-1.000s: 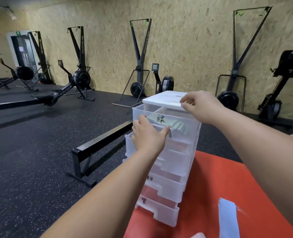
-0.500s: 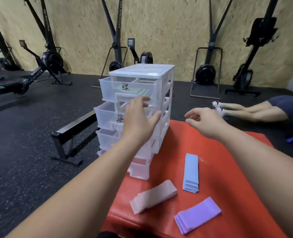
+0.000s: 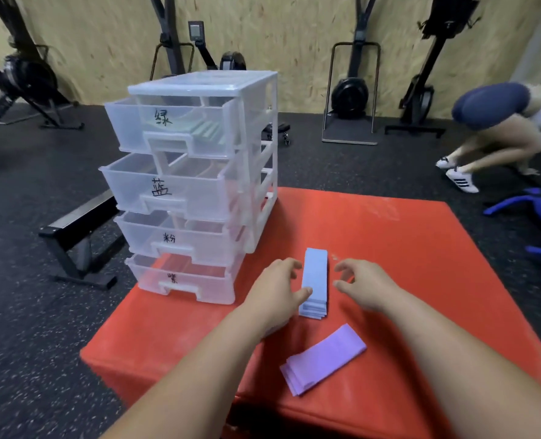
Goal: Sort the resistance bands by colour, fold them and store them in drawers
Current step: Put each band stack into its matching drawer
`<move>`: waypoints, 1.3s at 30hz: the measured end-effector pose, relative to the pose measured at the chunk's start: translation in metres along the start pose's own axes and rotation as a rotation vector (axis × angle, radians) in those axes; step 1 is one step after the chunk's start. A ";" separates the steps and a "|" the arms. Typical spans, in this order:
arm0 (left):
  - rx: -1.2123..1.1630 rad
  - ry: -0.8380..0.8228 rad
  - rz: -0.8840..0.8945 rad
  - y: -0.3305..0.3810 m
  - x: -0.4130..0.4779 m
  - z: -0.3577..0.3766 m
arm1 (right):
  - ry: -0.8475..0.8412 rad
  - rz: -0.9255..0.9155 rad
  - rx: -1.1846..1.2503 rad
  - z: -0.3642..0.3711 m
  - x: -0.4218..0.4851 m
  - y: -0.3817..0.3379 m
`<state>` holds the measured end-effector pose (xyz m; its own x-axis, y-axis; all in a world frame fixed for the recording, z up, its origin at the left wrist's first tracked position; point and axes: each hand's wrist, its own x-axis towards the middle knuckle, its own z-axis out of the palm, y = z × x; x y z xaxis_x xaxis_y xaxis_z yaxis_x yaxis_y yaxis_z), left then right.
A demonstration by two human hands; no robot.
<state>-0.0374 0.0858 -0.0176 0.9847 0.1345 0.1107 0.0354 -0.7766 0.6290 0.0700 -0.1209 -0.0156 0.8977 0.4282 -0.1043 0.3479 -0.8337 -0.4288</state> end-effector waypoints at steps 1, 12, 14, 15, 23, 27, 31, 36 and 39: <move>-0.005 -0.010 -0.033 -0.006 0.004 0.006 | -0.003 0.003 0.004 0.004 0.006 0.002; -0.070 0.066 -0.120 -0.051 0.042 0.049 | -0.015 0.010 0.069 0.027 0.085 0.007; -0.073 0.066 -0.111 -0.049 0.047 0.051 | -0.057 0.013 0.090 0.029 0.092 0.010; -0.042 0.050 -0.096 -0.048 0.049 0.053 | -0.069 0.015 0.111 0.030 0.095 0.012; 0.110 -0.009 -0.069 -0.043 0.059 0.054 | -0.050 0.038 0.414 0.031 0.093 0.012; 0.049 -0.024 -0.099 -0.044 0.058 0.050 | -0.026 -0.026 0.392 0.029 0.084 0.006; -0.132 -0.007 -0.109 -0.041 0.056 0.044 | 0.057 -0.086 0.517 0.021 0.071 -0.007; -0.492 0.107 -0.031 -0.017 0.044 0.025 | 0.019 -0.137 0.727 -0.007 0.047 -0.028; -0.588 0.158 -0.032 0.003 0.040 0.005 | 0.072 -0.129 0.897 -0.027 0.033 -0.039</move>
<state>0.0033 0.0860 -0.0155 0.9457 0.2774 0.1692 -0.0797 -0.3069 0.9484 0.0931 -0.0841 0.0214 0.8916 0.4514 0.0361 0.1322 -0.1833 -0.9741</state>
